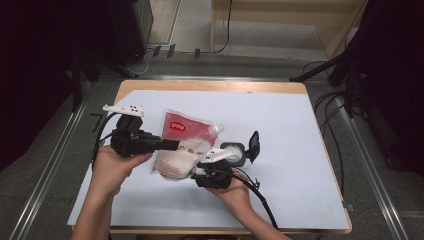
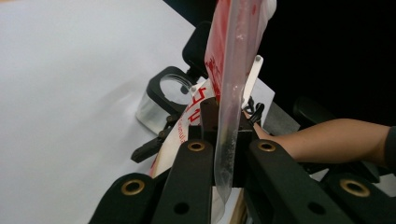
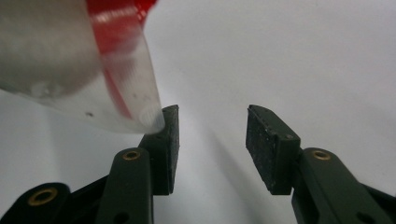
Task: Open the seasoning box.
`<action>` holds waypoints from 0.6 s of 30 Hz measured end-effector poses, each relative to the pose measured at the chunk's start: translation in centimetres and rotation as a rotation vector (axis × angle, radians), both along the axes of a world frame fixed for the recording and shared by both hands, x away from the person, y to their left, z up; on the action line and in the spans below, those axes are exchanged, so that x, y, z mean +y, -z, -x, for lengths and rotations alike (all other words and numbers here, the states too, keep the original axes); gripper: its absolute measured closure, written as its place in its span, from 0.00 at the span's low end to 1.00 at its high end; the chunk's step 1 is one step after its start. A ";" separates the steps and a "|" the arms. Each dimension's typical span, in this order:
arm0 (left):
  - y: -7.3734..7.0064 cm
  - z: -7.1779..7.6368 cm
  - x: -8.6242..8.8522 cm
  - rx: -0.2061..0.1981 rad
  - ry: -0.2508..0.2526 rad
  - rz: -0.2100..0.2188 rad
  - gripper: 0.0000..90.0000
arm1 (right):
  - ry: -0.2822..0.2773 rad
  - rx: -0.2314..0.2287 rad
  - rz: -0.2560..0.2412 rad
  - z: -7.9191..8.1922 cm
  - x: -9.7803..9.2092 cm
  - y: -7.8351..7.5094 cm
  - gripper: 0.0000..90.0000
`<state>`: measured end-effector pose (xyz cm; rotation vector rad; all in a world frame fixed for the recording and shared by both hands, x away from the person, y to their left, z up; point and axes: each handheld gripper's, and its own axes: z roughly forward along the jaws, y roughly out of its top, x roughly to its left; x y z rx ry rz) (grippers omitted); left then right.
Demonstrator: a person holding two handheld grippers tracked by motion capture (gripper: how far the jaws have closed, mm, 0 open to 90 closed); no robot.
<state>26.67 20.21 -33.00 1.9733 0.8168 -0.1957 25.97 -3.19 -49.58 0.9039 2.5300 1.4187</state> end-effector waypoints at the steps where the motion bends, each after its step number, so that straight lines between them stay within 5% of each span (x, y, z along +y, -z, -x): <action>1: 0.3 -0.2 -0.2 0.006 -0.008 -0.007 1.00 | -0.004 -0.004 -0.009 0.1 0.0 0.0 0.62; 10: 1.0 -0.8 -0.4 0.039 -0.082 -0.017 1.00 | -0.028 -0.033 0.014 0.9 0.4 0.4 0.65; 18: 1.0 -1.0 -0.6 0.020 -0.124 -0.019 1.00 | -0.065 -0.051 0.003 1.3 0.4 0.2 0.68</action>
